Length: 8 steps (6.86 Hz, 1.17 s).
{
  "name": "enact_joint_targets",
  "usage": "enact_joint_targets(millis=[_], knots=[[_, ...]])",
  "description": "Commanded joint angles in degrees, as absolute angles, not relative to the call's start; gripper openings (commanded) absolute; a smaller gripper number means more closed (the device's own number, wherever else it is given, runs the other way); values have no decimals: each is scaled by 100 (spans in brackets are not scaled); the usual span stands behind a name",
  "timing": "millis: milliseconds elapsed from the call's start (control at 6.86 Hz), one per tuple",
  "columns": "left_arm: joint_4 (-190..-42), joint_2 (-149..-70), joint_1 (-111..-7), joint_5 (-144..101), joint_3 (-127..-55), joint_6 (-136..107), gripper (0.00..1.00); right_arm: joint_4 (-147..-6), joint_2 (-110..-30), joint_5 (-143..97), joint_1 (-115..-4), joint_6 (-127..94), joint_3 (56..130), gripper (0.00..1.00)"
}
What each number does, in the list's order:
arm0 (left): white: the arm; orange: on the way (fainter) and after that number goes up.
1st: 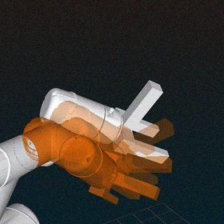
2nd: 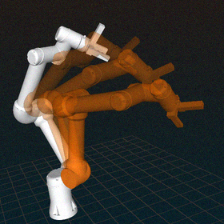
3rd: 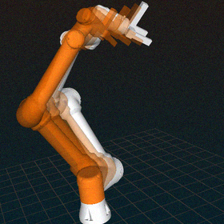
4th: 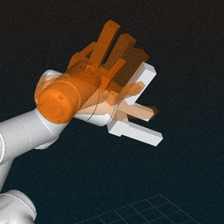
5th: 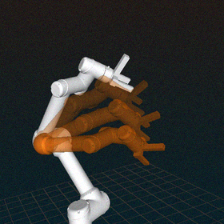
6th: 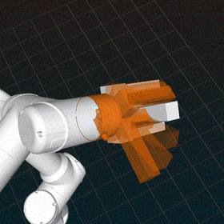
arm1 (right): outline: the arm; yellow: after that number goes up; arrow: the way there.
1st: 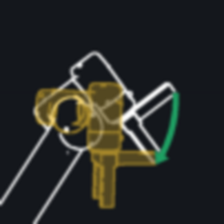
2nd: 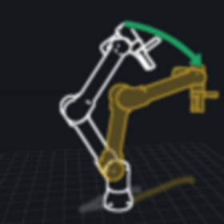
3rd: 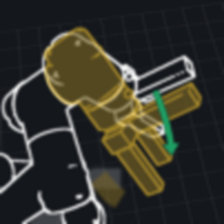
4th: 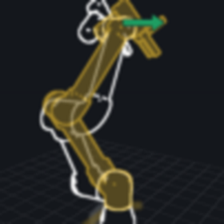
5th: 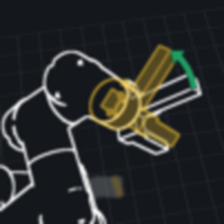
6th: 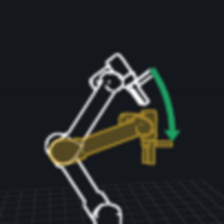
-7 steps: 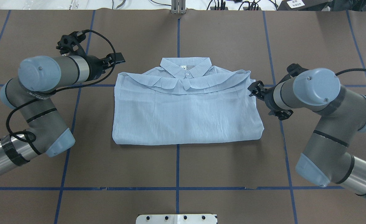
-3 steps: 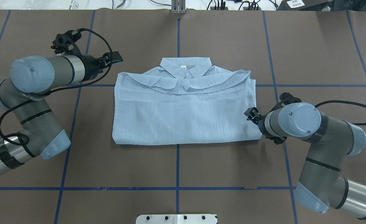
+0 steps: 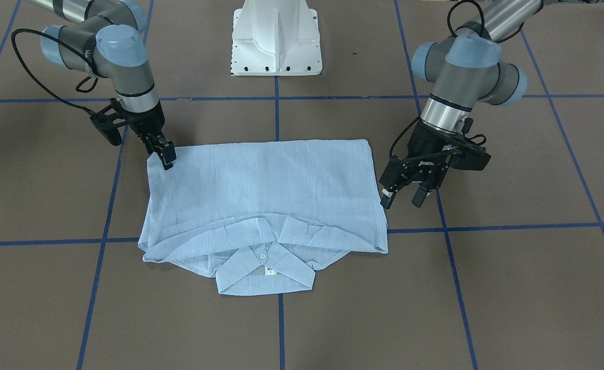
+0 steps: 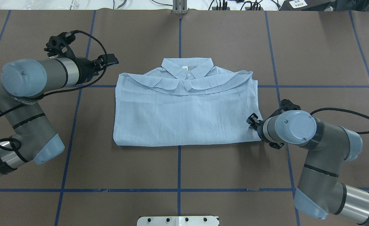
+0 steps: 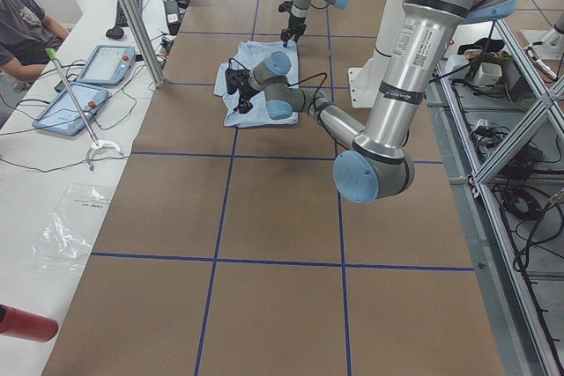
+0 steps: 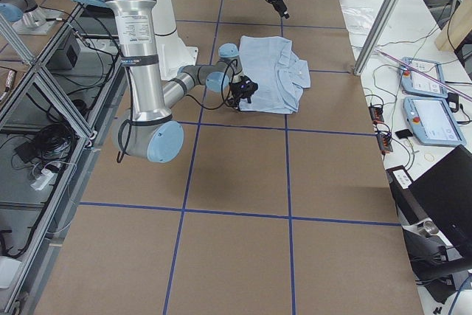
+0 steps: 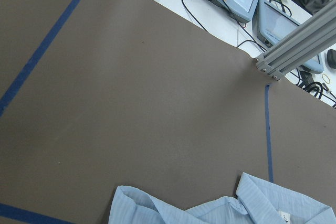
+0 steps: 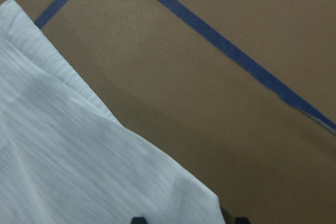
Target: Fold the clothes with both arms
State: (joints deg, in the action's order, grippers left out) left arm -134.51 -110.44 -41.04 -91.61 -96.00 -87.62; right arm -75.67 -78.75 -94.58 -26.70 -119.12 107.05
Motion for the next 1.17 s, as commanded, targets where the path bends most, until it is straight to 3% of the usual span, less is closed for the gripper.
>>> enact_joint_targets(millis=[0, 583, 875, 1020], knots=[[-13447, -11004, -4104, -9158, -9615, -8763, 100, -7567, -7866, -9466, -2645, -11927, 10688, 0], [-13447, -10995, -4105, -9167, -9782, -8771, 100, -7585, -7963, -9746, -2646, -11698, 11160, 0], [-13447, -11013, -4096, -9202, -9834, -8806, 100, -7647, -8846, -9914, -2149, -11785, 12186, 0], [-13334, -10969, -4078, -9220, -10174, -8946, 100, -7681, -8911, -9958, -1710, -11986, 12443, 0]])
